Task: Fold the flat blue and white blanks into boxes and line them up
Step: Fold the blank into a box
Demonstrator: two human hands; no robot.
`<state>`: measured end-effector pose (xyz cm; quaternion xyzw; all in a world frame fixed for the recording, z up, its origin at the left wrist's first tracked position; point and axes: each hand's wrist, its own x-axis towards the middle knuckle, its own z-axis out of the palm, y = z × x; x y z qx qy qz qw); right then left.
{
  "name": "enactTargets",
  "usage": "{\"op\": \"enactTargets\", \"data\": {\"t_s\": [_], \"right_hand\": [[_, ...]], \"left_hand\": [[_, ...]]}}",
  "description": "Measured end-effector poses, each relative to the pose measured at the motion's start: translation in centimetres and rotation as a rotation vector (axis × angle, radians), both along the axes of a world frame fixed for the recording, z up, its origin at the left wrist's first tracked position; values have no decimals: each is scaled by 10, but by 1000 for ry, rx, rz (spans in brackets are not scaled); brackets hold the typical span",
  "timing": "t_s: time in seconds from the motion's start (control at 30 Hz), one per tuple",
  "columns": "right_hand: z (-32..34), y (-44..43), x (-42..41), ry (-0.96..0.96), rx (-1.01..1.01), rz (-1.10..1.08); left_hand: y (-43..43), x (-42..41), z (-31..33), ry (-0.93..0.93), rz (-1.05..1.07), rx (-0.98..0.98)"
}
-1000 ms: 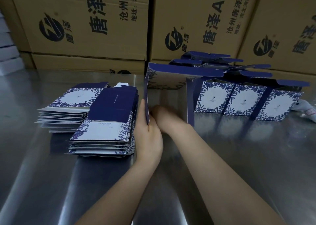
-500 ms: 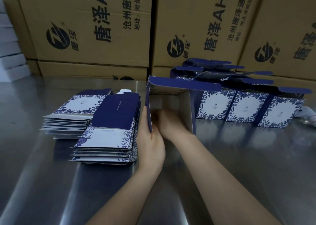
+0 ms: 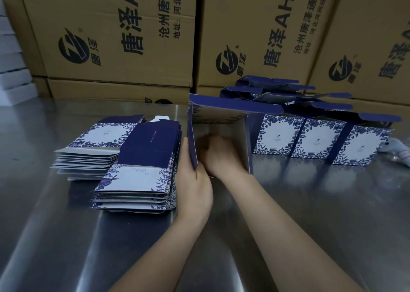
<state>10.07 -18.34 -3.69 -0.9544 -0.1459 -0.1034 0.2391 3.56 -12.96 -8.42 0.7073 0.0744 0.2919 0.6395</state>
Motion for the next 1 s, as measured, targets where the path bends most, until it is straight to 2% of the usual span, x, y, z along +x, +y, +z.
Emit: {"op": "enactTargets", "data": {"t_s": [0.1,0.27,0.4,0.5,0.57,0.67,0.73,0.87,1.0], "right_hand": [[8,3,-10,-169,300,-41],[21,4,-47,-394,488,114],[35,-10,-71,-882,655,309],[42,-32,-63,-1062,759,168],[40,-47,-53,-1000,866,20],[27,-61,-36,-710,947,-74],[16,-66,-26,-493,969,-26],[4,-70,-15,-63,1177,157],[1,-75,-12,69,1250,206]], "left_hand": [[3,1,2,-8,-1,-3],[4,-2,6,-25,-21,-22],[7,1,10,-4,-58,-59],[5,-2,15,31,20,-70],[3,-4,18,27,16,-88],[3,-5,19,10,0,-99],[3,-5,20,1,-8,-116],[5,-8,22,-28,-37,-92],[10,-11,27,-147,-106,8]]}}
